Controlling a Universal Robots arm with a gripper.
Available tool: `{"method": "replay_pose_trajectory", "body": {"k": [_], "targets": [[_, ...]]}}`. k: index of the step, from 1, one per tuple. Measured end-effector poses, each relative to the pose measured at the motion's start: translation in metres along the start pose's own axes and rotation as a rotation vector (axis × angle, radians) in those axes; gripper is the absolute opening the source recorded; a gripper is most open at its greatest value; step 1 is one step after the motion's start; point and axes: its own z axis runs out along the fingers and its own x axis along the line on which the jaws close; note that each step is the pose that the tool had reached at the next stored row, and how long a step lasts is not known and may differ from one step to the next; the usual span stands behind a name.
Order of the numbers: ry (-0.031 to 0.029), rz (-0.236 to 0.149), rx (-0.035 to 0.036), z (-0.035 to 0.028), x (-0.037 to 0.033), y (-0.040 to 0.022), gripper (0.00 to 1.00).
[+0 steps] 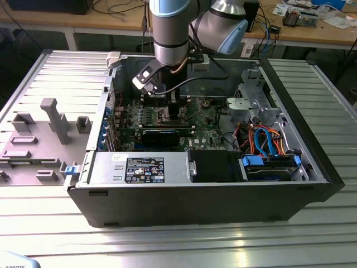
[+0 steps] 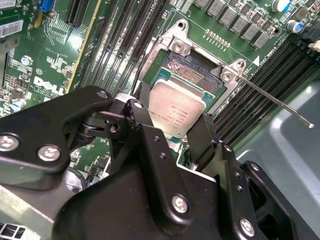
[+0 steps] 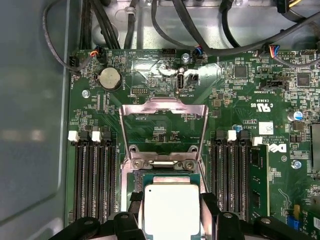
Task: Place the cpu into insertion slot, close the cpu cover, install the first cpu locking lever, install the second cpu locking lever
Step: 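Place the cpu into insertion slot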
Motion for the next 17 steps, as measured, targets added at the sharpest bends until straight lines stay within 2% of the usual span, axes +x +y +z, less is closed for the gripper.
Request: {"method": "replay_pose_trajectory", "body": {"k": [2, 5, 17], "targets": [[-0.0004, 0.0, 0.0003, 0.0018, 0.0018, -0.0001, 0.54], [-0.0064, -0.001, 0.0015, 0.0045, 0.0039, -0.0003, 0.54], [-0.0108, 0.001, 0.0027, 0.0123, 0.0053, -0.0032, 0.54]]}}
